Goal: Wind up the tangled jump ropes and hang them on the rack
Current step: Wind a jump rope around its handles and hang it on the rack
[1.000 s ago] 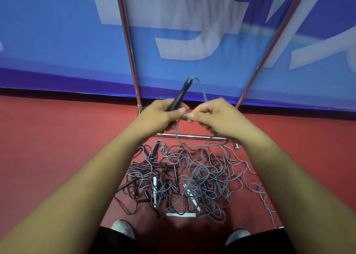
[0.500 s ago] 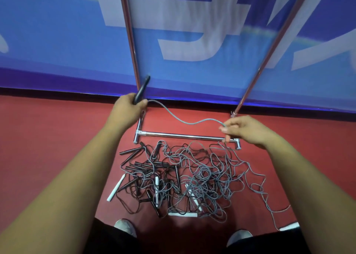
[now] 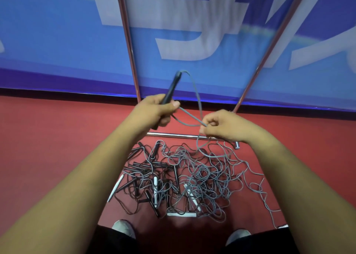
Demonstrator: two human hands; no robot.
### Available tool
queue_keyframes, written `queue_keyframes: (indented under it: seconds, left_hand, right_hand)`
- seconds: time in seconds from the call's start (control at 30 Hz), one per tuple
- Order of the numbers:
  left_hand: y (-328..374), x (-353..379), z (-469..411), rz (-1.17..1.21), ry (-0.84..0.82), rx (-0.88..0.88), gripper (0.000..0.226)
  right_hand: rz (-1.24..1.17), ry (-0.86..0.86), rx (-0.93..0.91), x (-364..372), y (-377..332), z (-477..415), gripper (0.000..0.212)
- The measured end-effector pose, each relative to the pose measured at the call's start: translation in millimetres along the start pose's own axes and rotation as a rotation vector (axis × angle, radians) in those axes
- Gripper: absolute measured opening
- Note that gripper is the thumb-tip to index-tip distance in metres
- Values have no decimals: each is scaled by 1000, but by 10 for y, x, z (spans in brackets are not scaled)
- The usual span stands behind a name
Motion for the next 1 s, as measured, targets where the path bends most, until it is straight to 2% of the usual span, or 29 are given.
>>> queue_keyframes:
  seconds: [0.1,0.17,0.23,0.3,0.4,0.47,0.53,0.6,0.63,0.7,0.77,0.87,0.93,1.0]
  left_hand:
    - [-27,-186,-21,246,103,0,26]
    - [-64,-271,-22,262,169,-22,26]
    - [-146,-349,-43,266,285,-93,25]
    - [-222,-451,-41,161,450,-170,18]
    - [-202,-560,-25,-273,588,-138,3]
    - [-111,-443,-24,-307,512,-44,4]
    - [-21,-190,-10,-141,294,13,7]
    - [23,90,34,-58,42,13,15]
    - [27,208,67,-104,-64,8,18]
    - [17,322,96,-211,-165,14,18]
    - [72,277,61,-86,-86,32,23]
    - [147,-59,-23,306,140,64,25]
    - [129,-285,-32,384,235,62,24]
    - [44,-465,-28,373,328,21,22]
  right_hand:
    - [82,-23,157,-106,466,42,23]
    - [82,63,213,-216,664,60,22]
    - [154,206,192,-332,678,72,19]
    - [214,361,111,-426,482,103,20]
    - [25,455,-14,-448,103,159,17]
    - [-125,343,-33,-326,-97,178,11]
    - [-133,234,-42,-169,-233,173,7]
    - [-127,235,-88,-102,-354,145,8]
    - [-151,268,-105,-107,-399,126,8]
    - [-217,323,-113,-144,-407,92,9]
    - [-208,248,-95,-124,-315,65,12]
    - [0,-84,26,-22,83,72,19]
    - [102,-252,165,-46,492,147,22]
    - [153,-217,255,-166,790,203,19]
Point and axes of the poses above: each hand's wrist, its own z-axis away from the middle knuckle, its own x-axis out of the palm, y = z × x, the point moved 5 cm from there along -z, towards the middle knuckle, and after that the axes turned 2 degrees about -x, right-handed, at the moved point
